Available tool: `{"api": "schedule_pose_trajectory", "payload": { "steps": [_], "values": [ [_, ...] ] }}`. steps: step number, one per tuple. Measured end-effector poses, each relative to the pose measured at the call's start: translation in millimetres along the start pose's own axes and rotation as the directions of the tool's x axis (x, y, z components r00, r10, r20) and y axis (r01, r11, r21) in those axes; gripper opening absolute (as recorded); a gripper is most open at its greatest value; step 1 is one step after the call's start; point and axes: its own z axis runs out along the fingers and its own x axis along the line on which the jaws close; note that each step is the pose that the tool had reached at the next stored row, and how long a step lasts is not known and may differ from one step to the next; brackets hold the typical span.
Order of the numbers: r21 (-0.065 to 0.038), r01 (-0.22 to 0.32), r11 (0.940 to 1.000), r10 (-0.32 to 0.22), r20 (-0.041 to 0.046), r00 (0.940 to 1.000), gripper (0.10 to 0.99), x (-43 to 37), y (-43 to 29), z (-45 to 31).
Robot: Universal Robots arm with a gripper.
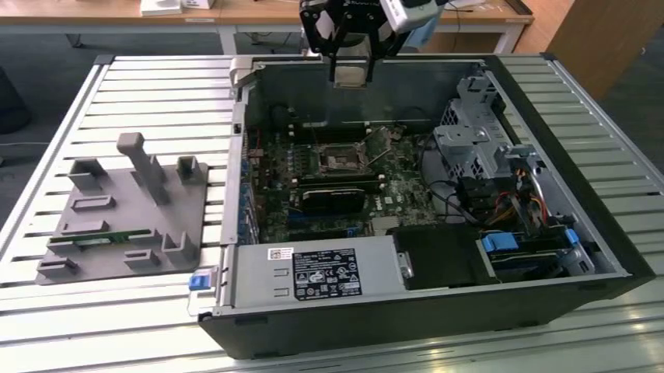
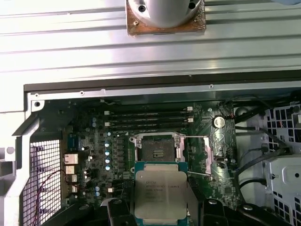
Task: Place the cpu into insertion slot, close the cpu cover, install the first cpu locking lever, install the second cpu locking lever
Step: 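Place the cpu into insertion slot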
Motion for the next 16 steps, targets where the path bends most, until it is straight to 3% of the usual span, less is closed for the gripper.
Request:
{"api": "schedule_pose_trajectory", "payload": {
  "steps": [16],
  "values": [
    [0.0, -0.023, 0.9997, 0.023, 0.0021, 0.9997, 0.533, 0.0, 0.4, 0.0]
  ]
}}
